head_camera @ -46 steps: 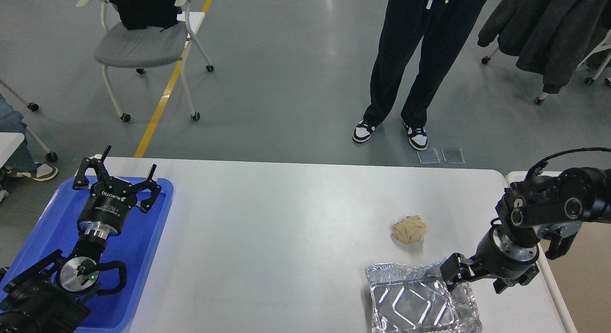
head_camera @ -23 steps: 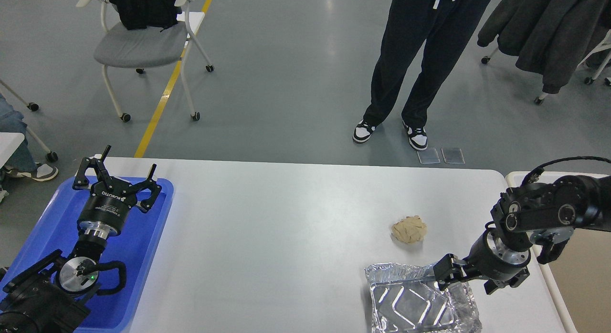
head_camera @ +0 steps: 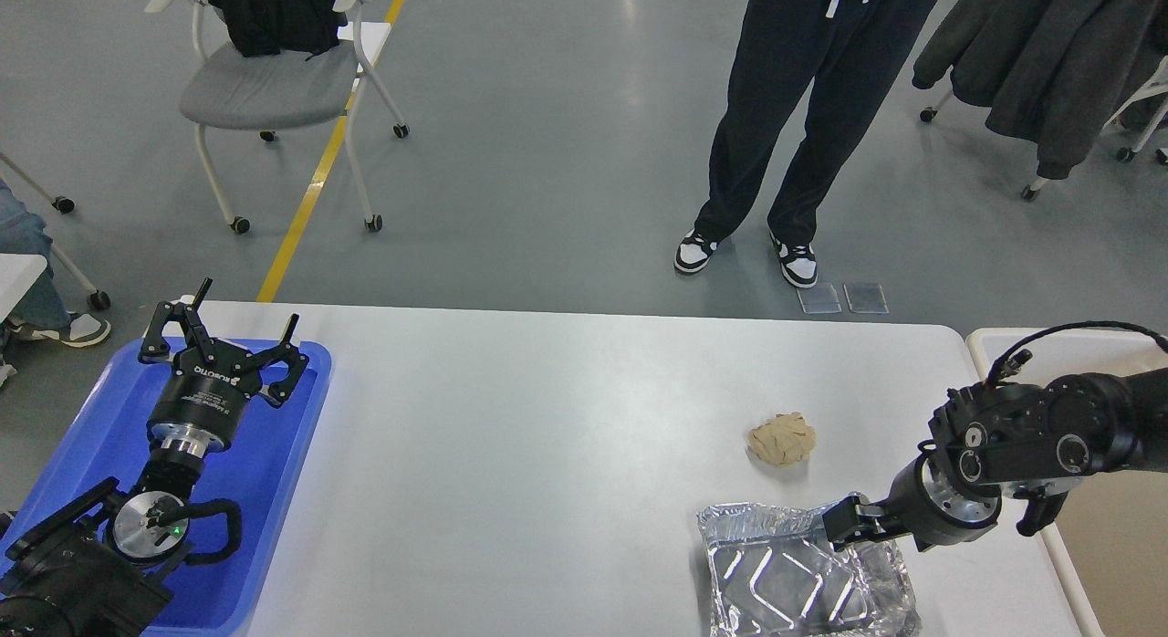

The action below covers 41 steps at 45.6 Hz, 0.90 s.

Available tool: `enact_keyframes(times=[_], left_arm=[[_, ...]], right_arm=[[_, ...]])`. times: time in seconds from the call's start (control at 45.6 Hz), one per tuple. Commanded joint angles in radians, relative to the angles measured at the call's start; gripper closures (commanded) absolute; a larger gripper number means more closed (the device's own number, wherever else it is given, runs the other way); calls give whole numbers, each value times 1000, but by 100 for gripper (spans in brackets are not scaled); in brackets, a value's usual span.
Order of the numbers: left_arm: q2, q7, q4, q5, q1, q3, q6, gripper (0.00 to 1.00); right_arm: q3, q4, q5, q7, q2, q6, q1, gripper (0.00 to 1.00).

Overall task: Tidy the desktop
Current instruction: 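Close the right gripper on the foil tray's edge nearest the bin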

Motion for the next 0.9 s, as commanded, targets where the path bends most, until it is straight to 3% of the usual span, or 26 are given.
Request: enact_keyframes(times=[0.0,0.702,0.746,0.877], left_arm=[[0,0,0,0,0,1,0,1],[0,0,0,0,0,0,0,1],[0,0,0,0,0,0,0,1],[0,0,0,0,0,0,0,1]], right_arm=[[28,-4,-169,0,-1,-43,-62,1],[21,-122,-126,0,5,-68,-146,1],[23,-121,-124,0,5,-68,-146,6],[18,-104,-123,-1,2,-54,-145,41]])
